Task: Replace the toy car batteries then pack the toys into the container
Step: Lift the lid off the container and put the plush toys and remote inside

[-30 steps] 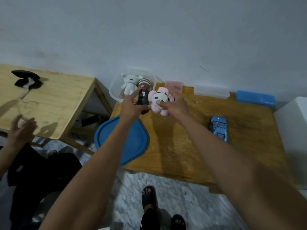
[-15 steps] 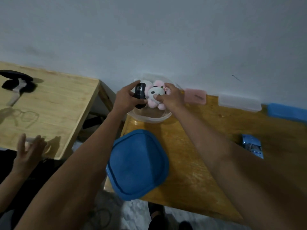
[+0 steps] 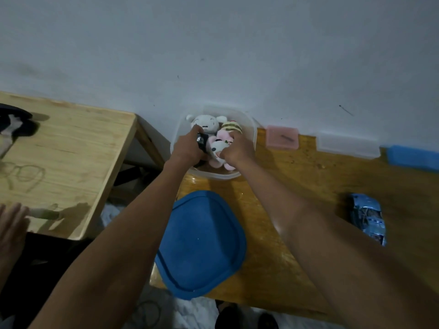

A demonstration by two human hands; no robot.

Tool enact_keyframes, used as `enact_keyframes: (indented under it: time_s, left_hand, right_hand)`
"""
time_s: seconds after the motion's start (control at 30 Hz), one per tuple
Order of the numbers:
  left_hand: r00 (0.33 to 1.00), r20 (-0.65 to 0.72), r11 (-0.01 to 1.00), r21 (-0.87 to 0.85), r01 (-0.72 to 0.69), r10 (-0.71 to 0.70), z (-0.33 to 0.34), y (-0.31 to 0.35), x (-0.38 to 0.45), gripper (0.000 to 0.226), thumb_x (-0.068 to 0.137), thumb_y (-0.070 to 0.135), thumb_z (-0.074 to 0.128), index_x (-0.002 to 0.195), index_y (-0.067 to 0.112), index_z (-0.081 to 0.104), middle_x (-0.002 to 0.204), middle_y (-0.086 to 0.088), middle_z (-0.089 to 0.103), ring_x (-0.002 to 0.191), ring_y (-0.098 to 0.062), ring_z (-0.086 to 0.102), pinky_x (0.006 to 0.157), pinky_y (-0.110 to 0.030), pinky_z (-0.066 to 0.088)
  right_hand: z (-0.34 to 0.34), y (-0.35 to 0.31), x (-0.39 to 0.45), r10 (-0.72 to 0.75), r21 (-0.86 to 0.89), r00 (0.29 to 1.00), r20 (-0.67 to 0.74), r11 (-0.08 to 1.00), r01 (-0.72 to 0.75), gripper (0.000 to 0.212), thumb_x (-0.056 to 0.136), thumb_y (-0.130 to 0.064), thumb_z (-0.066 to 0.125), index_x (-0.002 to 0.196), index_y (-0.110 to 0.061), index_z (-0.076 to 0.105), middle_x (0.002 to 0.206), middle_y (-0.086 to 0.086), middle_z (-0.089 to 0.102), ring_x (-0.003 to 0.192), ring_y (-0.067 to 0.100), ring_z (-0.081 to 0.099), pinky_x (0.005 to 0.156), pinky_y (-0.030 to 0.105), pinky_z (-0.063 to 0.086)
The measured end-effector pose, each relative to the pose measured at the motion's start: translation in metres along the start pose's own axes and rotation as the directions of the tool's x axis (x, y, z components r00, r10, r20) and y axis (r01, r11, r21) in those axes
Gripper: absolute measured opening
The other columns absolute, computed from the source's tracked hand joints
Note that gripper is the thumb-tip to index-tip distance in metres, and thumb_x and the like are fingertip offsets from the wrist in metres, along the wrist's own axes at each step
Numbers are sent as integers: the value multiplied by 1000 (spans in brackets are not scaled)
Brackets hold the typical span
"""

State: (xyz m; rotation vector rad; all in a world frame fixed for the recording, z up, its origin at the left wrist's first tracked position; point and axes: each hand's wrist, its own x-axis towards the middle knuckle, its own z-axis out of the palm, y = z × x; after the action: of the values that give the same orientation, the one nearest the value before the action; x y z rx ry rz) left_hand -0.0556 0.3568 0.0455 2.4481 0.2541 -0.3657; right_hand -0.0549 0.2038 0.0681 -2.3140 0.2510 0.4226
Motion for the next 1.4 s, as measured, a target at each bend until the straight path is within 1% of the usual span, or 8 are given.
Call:
enact_keyframes:
  time_s: [0.1, 0.2, 0.37, 0.57, 0.73, 0.93, 1.17, 1.4]
  left_hand:
    - [999, 26, 1000, 10, 19, -19, -5, 3, -3, 63, 77, 25, 85, 129, 22, 50, 111, -12, 65, 95, -30, 63, 73, -36, 52]
    - [1000, -8, 1000, 0, 11, -11, -13, 6, -13, 55, 81, 31, 82, 128, 21, 55, 118, -12, 66, 96, -26, 61, 81, -36, 54]
    - [979, -202, 992, -119, -29, 5, -31, 13, -49, 55, 83, 36, 80, 130, 19, 58, 119, -12, 66, 106, -23, 60, 84, -33, 51]
    - [925, -365, 979, -204, 27, -102, -30, -5, -120, 49, 84, 34, 78, 127, 15, 63, 116, -13, 69, 106, -25, 64, 87, -35, 53]
    - [896, -369, 955, -252, 159, -246, 0, -42, -184, 45, 83, 35, 80, 118, 11, 66, 106, -10, 71, 102, -27, 65, 82, -35, 50]
    - [827, -317, 877, -295, 379, -464, 50, -97, -240, 75, 73, 55, 81, 137, 21, 59, 131, -14, 62, 123, -36, 58, 99, -48, 53]
    - [856, -149, 845, -312, 434, -495, 70, -96, -261, 84, 75, 41, 87, 147, 20, 49, 142, -14, 55, 128, -34, 54, 104, -49, 49]
    - [887, -248, 918, -171, 356, -390, 58, -67, -267, 107, 67, 58, 86, 155, 25, 34, 154, -13, 24, 141, -41, 23, 112, -55, 36]
  right_hand:
    - [-4, -1, -3, -8, 15, 1000, -28, 1000, 8, 56, 85, -20, 76, 136, -19, 54, 135, 5, 60, 117, 27, 59, 85, 30, 47]
    - [-11, -2, -11, -55, -6, 996, -70, 998, 55, 45, 87, -21, 73, 130, -17, 58, 129, 5, 63, 114, 25, 60, 79, 27, 44]
    - [-26, -5, -29, -121, 45, 985, -122, 991, 127, 50, 84, -28, 76, 129, -17, 59, 125, 4, 66, 113, 25, 62, 86, 31, 51]
    - [-28, 15, -73, -230, 76, 956, -180, 966, 247, 34, 86, -28, 73, 117, -19, 65, 115, 3, 69, 104, 23, 64, 82, 33, 53]
    - [-5, 56, -112, -198, 27, 977, -81, 979, 201, 41, 86, -31, 72, 123, -19, 63, 118, 7, 67, 109, 27, 63, 87, 41, 55]
    - [28, 107, -143, -140, -102, 977, 160, 982, 157, 62, 85, -43, 74, 139, -20, 54, 128, 6, 65, 112, 28, 63, 87, 40, 55]
    - [44, 122, -157, -107, -105, 966, 237, 985, 135, 87, 81, -41, 80, 154, -25, 35, 147, 8, 48, 129, 30, 52, 101, 42, 51]
    - [22, 112, -170, -208, -134, 964, 167, 964, 231, 100, 74, -42, 84, 155, -33, 26, 145, 8, 39, 132, 31, 44, 98, 43, 46]
